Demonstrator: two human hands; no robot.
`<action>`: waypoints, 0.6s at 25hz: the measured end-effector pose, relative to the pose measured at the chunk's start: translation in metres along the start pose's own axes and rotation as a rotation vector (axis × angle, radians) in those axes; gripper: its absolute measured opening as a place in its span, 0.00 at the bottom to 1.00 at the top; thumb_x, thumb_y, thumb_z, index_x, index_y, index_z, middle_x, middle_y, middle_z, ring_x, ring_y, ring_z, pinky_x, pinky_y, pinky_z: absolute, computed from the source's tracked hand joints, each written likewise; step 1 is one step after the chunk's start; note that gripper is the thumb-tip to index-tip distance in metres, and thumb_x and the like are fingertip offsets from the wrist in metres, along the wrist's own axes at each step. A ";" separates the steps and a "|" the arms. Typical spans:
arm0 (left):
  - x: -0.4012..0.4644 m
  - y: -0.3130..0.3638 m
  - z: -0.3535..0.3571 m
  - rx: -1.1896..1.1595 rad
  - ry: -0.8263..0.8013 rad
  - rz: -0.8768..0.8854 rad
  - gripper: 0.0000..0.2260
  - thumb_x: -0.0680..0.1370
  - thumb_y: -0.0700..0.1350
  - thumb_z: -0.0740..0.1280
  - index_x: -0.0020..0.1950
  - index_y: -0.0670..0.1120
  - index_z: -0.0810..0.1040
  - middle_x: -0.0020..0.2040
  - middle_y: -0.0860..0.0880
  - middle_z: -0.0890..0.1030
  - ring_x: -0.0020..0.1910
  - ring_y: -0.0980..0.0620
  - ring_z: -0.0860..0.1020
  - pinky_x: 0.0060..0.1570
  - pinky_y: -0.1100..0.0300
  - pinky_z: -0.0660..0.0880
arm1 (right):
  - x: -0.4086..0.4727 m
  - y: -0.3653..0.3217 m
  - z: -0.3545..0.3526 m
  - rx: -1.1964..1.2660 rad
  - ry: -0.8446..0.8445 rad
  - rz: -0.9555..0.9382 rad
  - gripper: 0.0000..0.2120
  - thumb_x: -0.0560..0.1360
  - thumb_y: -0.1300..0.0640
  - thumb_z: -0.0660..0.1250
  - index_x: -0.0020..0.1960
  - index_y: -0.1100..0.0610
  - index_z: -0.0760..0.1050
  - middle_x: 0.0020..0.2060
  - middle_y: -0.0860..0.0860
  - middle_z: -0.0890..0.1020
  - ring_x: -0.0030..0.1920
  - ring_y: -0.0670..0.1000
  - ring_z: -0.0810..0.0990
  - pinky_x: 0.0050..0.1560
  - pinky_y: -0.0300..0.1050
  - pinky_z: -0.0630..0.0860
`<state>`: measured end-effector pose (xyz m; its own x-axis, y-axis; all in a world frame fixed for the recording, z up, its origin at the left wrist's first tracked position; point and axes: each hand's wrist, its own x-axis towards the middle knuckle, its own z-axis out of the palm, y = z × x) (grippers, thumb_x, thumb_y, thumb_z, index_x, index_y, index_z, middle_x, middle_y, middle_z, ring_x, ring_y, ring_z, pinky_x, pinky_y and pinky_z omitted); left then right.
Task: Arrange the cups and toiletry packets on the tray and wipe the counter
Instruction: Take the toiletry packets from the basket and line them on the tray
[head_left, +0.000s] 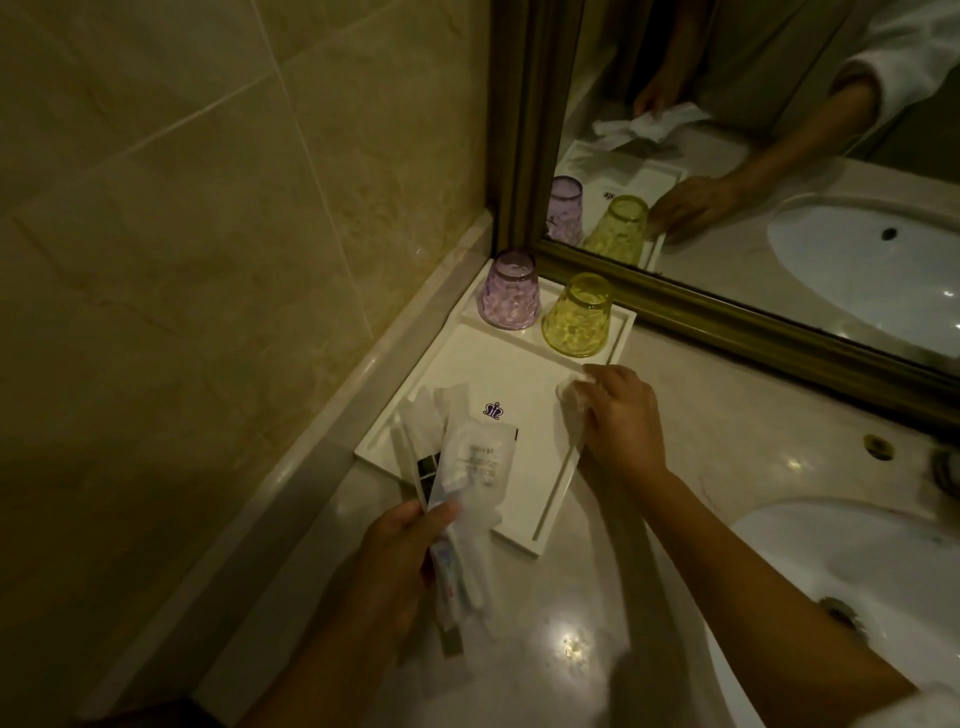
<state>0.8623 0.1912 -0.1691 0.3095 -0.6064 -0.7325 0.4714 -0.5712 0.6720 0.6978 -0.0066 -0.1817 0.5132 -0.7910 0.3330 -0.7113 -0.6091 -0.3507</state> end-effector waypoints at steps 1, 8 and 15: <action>-0.001 0.000 0.001 -0.020 0.001 0.014 0.17 0.73 0.47 0.68 0.57 0.38 0.76 0.51 0.37 0.81 0.49 0.38 0.80 0.51 0.43 0.77 | -0.004 -0.005 -0.005 0.023 0.054 -0.018 0.20 0.66 0.68 0.70 0.58 0.61 0.76 0.59 0.63 0.77 0.59 0.64 0.73 0.57 0.58 0.71; -0.016 0.010 0.008 -0.087 -0.064 0.105 0.24 0.64 0.47 0.74 0.55 0.36 0.77 0.50 0.36 0.81 0.51 0.36 0.80 0.52 0.46 0.76 | -0.053 -0.059 -0.029 0.031 0.119 -0.748 0.14 0.77 0.54 0.62 0.62 0.53 0.74 0.61 0.54 0.79 0.62 0.56 0.73 0.60 0.52 0.65; -0.026 0.013 0.012 -0.068 -0.152 0.086 0.14 0.75 0.40 0.66 0.58 0.35 0.75 0.51 0.36 0.79 0.52 0.39 0.77 0.58 0.45 0.74 | -0.060 -0.058 -0.037 0.029 0.136 -0.758 0.08 0.74 0.57 0.67 0.49 0.59 0.82 0.48 0.55 0.85 0.49 0.53 0.83 0.58 0.50 0.71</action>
<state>0.8507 0.1934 -0.1398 0.2251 -0.7312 -0.6440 0.5047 -0.4779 0.7190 0.6903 0.0781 -0.1489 0.7905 -0.1443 0.5952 -0.1751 -0.9845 -0.0061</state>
